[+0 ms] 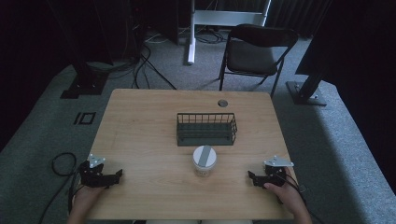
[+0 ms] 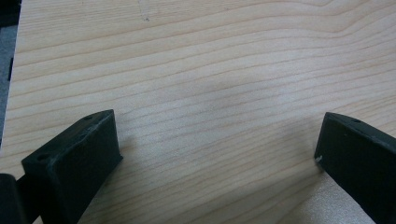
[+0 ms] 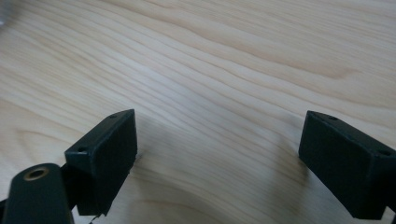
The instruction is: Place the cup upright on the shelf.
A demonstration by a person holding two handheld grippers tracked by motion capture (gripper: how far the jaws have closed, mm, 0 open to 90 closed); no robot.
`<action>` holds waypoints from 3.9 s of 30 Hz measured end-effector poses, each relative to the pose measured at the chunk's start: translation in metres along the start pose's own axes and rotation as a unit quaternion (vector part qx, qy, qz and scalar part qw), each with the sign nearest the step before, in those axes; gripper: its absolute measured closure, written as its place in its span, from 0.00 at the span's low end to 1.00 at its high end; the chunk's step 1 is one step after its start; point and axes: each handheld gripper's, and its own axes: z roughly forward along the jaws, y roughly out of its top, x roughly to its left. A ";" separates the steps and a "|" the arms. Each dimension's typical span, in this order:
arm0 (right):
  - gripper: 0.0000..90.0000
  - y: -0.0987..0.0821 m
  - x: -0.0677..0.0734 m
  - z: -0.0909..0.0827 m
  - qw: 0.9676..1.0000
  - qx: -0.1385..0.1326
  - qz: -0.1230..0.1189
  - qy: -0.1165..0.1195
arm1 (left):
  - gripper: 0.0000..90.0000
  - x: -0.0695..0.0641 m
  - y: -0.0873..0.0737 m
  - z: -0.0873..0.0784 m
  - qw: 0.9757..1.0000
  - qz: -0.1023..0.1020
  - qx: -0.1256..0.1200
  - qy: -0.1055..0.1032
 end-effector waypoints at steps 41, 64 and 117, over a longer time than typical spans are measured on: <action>0.13 0.033 0.068 0.019 0.990 -0.036 -0.075 0.111 | 0.00 0.000 0.000 0.000 1.000 0.000 0.000 0.000; 0.13 0.045 0.105 0.034 0.979 -0.069 -0.090 0.169 | 0.00 0.000 0.000 0.000 1.000 0.000 0.000 0.000; 0.14 0.062 0.130 0.055 0.966 -0.159 -0.054 0.195 | 0.00 0.000 0.000 0.000 1.000 -0.001 0.000 0.000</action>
